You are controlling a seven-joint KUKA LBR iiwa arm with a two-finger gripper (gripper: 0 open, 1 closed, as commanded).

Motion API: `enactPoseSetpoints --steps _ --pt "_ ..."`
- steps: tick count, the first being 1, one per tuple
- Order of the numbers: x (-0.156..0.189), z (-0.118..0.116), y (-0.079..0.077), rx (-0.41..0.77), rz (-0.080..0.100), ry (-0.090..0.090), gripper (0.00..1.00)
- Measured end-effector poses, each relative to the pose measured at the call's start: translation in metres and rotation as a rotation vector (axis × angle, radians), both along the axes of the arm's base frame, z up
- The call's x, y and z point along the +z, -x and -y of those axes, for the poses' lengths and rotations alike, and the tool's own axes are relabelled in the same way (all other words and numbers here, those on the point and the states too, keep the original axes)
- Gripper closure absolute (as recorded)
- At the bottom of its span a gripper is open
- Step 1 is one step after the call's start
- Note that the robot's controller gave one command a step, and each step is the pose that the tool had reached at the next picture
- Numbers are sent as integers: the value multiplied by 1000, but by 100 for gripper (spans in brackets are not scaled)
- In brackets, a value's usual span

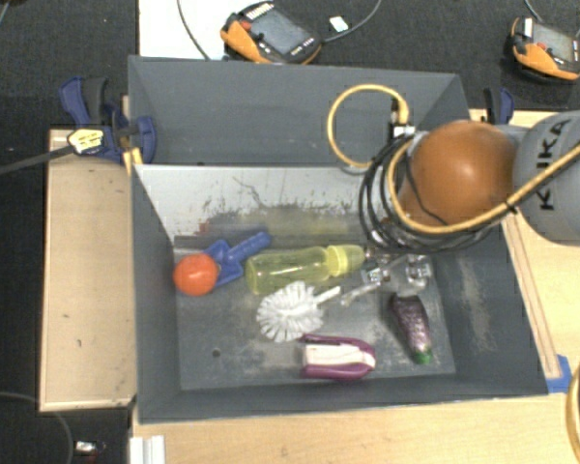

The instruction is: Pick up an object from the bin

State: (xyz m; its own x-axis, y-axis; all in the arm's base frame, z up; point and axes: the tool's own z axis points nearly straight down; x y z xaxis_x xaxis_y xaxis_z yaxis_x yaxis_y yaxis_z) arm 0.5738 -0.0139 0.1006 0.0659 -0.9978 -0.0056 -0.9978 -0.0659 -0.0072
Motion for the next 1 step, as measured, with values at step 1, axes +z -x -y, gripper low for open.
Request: enactPoseSetpoints --steps 1 --pt "-18 11 -4 19 -2 1 0"
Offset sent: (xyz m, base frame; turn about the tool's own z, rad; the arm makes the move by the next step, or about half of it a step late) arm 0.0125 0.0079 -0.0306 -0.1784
